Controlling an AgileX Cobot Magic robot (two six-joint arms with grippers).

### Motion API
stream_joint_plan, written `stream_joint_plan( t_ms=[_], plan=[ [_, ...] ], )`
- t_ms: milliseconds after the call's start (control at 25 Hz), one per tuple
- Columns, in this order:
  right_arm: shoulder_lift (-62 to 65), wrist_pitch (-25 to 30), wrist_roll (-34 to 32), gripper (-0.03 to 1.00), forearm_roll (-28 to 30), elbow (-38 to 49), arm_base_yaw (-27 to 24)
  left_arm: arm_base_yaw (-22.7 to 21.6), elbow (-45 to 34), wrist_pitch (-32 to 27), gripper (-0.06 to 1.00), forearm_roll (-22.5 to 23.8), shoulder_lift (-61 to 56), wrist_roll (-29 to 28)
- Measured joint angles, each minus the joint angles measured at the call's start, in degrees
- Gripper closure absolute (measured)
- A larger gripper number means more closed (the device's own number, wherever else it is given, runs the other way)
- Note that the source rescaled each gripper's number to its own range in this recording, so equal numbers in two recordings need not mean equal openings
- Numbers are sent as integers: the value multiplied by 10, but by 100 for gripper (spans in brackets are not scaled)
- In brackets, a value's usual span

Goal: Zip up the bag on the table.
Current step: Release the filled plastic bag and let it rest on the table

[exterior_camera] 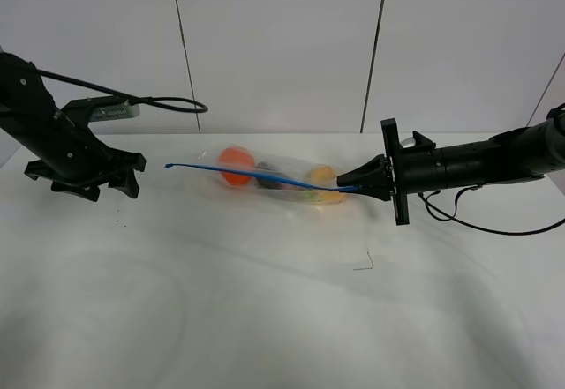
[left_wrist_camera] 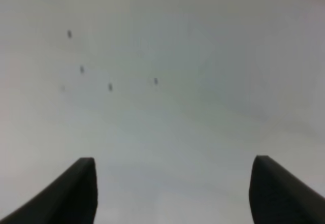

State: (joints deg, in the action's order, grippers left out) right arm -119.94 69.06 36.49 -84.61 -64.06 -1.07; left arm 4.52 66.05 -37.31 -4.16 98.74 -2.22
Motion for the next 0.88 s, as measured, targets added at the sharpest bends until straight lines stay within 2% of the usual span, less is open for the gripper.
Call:
stream_joint_plan(
  t_ms=[280, 360, 480, 600, 880],
  plan=[
    [0, 0, 0, 97, 0, 0, 0, 0, 90, -246, -6, 0, -5, -5],
    [0, 0, 0, 97, 0, 0, 0, 0, 92, -292, -6, 1, -11, -5],
    [0, 0, 0, 97, 0, 0, 0, 0, 79, -296, -6, 4, -27, 1],
    [0, 0, 0, 97, 0, 0, 0, 0, 35, -296, -6, 5, -67, 14],
    [0, 0, 0, 97, 0, 0, 0, 0, -149, -296, -6, 5, -227, 18]
  ],
)
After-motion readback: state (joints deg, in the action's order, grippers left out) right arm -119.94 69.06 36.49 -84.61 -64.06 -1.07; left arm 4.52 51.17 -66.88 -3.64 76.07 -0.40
